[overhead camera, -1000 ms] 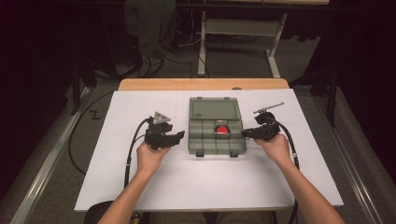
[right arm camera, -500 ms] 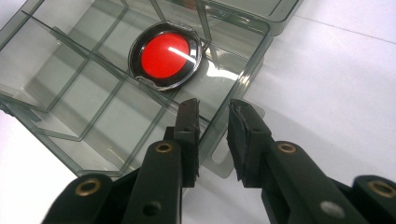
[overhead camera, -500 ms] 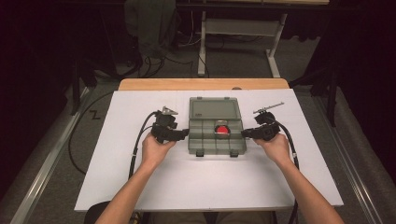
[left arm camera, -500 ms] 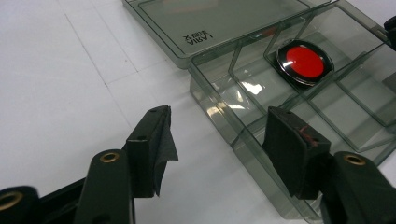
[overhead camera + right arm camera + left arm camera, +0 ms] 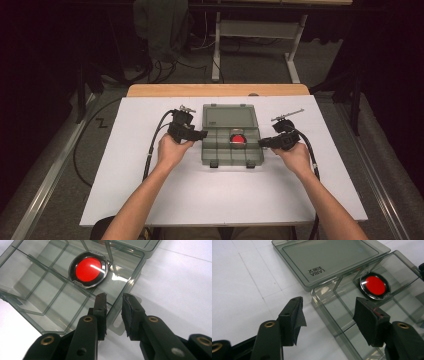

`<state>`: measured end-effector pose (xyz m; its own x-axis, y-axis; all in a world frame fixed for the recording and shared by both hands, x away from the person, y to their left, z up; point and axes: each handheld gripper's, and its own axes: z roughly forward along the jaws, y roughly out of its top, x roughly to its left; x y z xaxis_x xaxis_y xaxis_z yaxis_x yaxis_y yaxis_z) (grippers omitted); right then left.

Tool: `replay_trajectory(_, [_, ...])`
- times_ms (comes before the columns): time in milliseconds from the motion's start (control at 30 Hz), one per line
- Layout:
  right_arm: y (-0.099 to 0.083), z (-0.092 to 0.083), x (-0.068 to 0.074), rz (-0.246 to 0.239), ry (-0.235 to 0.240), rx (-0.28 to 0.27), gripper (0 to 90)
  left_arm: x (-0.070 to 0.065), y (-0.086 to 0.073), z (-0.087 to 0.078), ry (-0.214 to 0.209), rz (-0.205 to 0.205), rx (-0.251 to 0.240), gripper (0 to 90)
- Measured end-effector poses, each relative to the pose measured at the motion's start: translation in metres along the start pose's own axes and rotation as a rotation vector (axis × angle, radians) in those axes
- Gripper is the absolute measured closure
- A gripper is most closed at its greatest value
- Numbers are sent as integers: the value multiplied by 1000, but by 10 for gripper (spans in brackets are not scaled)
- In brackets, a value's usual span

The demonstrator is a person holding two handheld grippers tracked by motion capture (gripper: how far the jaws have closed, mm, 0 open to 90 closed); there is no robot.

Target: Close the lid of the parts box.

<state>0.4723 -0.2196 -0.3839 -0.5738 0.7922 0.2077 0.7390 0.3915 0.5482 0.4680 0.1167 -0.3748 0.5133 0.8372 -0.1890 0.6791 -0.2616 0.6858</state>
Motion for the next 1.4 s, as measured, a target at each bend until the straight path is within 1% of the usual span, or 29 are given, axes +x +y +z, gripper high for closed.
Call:
replay_trajectory(67, [0,0,-1,-2,4,2,765,0,4,3,3,-1,13,401])
replay_trajectory(167, [1,0,-2,9,10,5,765,2,10,7,-6,-13,22,401])
replay_trajectory(200, [1,0,-2,9,11,3,765,2,12,8,-4,-9,32,401])
replay_trajectory(267, [1,0,-2,10,11,5,766,2,16,11,-4,-10,37,402])
replay_trajectory(300, [1,0,-2,8,11,4,766,2,18,13,-5,-18,33,402])
replay_trajectory(433, [1,0,-3,9,15,4,766,2,26,18,-2,-18,50,402])
replay_trajectory(500, [2,0,-3,10,16,7,766,2,30,21,-4,-23,49,403])
replay_trajectory(700, [2,0,-3,10,14,8,767,2,40,28,-1,-14,69,404])
replay_trajectory(833, [2,0,-3,10,13,8,767,3,47,34,7,-16,87,405])
replay_trajectory(933, [2,0,-3,9,12,8,767,4,50,38,7,-30,88,407])
replay_trajectory(1033, [2,0,-3,9,12,7,767,7,52,43,7,-42,108,409])
replay_trajectory(1133, [2,0,-3,8,11,7,767,9,55,48,2,-53,118,412])
replay_trajectory(1200, [2,0,-3,7,11,8,767,10,57,51,9,-56,123,414])
replay_trajectory(1267, [2,0,-2,9,10,9,767,12,59,53,7,-67,125,417])
replay_trajectory(1400, [2,1,-2,7,10,9,767,15,62,58,14,-79,148,420])
